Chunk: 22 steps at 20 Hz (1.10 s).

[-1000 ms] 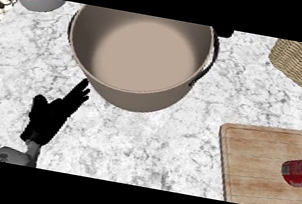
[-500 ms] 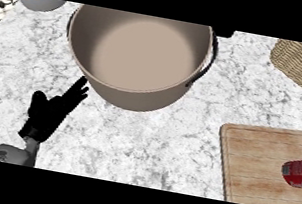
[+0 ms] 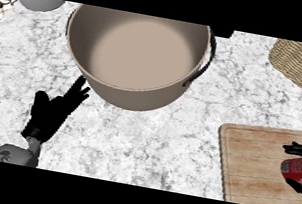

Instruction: Pick the can from the cutting board and place it in the pot

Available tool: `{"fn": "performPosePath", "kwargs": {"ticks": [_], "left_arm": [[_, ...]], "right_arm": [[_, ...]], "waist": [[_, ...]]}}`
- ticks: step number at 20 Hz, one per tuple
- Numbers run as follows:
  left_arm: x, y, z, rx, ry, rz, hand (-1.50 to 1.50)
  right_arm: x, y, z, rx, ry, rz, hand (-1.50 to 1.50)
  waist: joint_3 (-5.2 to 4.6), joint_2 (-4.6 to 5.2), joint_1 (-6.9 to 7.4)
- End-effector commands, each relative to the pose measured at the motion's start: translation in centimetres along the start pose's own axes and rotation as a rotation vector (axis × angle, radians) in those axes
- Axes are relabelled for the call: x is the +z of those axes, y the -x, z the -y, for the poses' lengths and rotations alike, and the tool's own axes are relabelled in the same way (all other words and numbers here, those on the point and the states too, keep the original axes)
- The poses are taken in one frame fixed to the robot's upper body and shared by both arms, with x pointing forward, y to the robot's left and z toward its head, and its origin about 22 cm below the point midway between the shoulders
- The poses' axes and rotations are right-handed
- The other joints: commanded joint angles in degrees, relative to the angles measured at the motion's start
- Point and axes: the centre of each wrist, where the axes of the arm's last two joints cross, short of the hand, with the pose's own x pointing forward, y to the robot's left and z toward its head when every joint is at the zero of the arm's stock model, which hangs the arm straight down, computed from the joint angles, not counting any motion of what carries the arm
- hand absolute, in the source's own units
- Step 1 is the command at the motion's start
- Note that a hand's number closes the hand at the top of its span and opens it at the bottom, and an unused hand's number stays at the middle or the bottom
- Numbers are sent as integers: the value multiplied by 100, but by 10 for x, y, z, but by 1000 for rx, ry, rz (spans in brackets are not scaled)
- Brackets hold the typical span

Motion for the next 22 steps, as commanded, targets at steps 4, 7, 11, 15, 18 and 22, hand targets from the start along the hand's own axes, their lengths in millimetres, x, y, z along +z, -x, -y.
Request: {"fn": "performPosePath", "kwargs": {"ticks": [4, 7, 11, 15, 18, 22], "left_arm": [[0, -4, -3, 4, 12, 15, 0], [2, -1, 8, -13, 4, 27, 0], [6, 6, 5, -9, 13, 5, 0], [-13, -15, 15, -17, 67, 42, 0], [-16, -15, 2, -27, 67, 23, 0], [-13, -15, 11, -25, 62, 22, 0]], "right_arm": [[9, 42, -36, -125, -63, 88, 150], [-3, 33, -35, -182, -58, 126, 150], [4, 38, -34, -159, 2, 223, 150], [-98, -15, -61, -132, -32, 287, 150], [-144, -63, -53, -59, -33, 313, 150], [-164, -74, -60, 37, -21, 396, 150]], "waist": [[40, 40, 25], [34, 26, 16], [37, 32, 14], [56, 116, 280], [56, 172, 420], [50, 123, 309]]}}
